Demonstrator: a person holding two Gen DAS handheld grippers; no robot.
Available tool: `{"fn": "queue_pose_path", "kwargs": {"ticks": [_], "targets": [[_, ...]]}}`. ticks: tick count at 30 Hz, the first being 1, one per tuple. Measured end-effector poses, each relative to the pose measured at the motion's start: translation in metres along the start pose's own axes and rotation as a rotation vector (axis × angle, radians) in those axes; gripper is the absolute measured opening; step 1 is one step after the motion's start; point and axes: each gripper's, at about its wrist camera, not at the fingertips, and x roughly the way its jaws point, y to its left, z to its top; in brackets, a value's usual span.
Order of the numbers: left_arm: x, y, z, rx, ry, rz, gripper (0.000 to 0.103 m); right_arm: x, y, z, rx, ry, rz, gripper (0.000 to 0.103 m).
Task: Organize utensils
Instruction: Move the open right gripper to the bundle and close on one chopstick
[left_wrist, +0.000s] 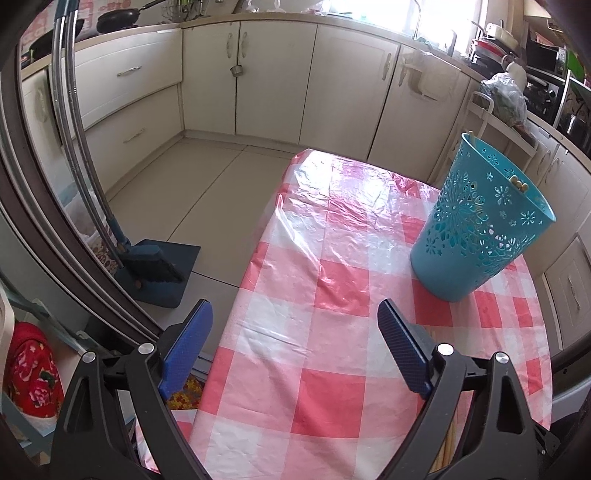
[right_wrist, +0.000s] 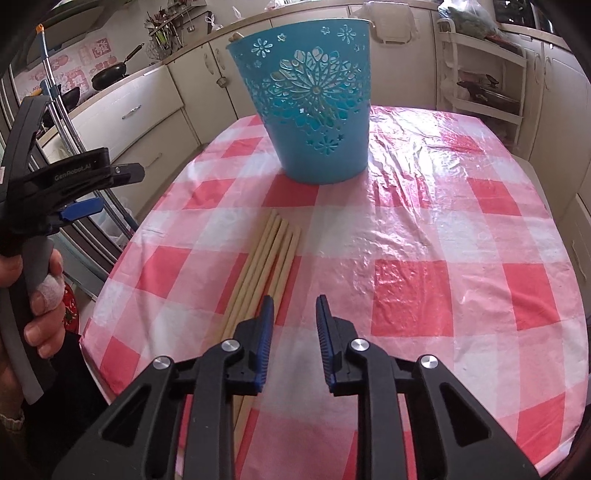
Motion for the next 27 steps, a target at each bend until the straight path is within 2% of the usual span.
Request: {"fn": "queue_pose_path", "kwargs": {"ticks": [8,12,14,18,20,24,27], "targets": [[0.003,-0.004,-0.001,0.008,0.017,-0.009,0.087,0.022,0.004,0.009,-0.026,0.011,-0.023,0.018],[0.006,-0.009,-0.003,0.029,0.030,-0.023,0.087,0.025,0.004,0.012,-0.047,0.009,-0.038,0.009],[0.010,-0.020,-0.008,0.077,0.057,-0.050,0.087,0.025,0.005,0.013,-0.082,0.017,-0.043,0.009],[0.016,-0.060,-0.031,0.268,0.099,-0.084,0.087,0.020,0.002,0.013,-0.172,0.034,-0.076,0.008],[0.020,-0.078,-0.042,0.341,0.114,-0.100,0.087,0.016,-0.010,0.013,-0.162,0.033,-0.086,0.008],[0.034,-0.096,-0.053,0.381,0.163,-0.111,0.087,0.011,-0.038,0.010,-0.060,0.017,-0.048,0.006],[0.042,-0.099,-0.057,0.378,0.182,-0.097,0.085,0.012,-0.040,0.010,-0.053,0.014,-0.037,0.006]]}}
